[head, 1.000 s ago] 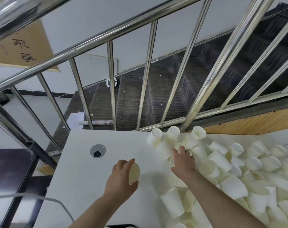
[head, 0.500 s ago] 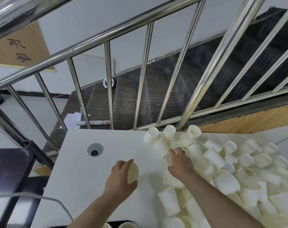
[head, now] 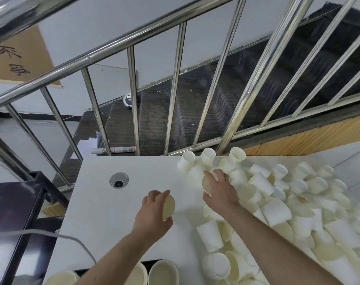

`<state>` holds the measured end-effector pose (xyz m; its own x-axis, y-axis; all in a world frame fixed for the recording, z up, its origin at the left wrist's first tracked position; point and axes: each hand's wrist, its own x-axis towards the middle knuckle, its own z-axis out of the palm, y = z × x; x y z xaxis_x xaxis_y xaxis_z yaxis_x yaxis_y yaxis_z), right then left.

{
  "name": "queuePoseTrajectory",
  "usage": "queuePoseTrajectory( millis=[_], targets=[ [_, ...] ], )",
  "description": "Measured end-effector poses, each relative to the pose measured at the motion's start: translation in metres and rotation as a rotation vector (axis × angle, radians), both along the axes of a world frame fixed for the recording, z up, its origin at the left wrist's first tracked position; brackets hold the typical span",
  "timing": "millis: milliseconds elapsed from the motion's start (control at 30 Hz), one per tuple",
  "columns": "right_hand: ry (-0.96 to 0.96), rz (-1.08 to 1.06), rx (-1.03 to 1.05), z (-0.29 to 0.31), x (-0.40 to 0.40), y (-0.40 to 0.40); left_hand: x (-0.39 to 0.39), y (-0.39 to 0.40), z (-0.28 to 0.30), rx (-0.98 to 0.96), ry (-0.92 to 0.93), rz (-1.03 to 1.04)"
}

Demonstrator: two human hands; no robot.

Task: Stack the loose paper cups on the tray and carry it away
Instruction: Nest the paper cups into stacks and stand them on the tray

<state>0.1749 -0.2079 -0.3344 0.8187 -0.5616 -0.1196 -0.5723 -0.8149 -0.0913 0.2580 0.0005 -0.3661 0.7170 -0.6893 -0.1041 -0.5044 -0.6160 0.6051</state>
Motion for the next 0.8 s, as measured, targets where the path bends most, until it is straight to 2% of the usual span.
queuePoseTrajectory(
  millis=[433,800],
  targets=[
    [-0.169,0.142,0.136,0.04,-0.063,0.085,-0.05,0.043,0.037,-0.147,-0.044,0.011],
    [-0.197,0.304,0.264,0.051,-0.158,0.158,-0.153,0.122,0.063,-0.192,-0.127,0.135]
  ],
)
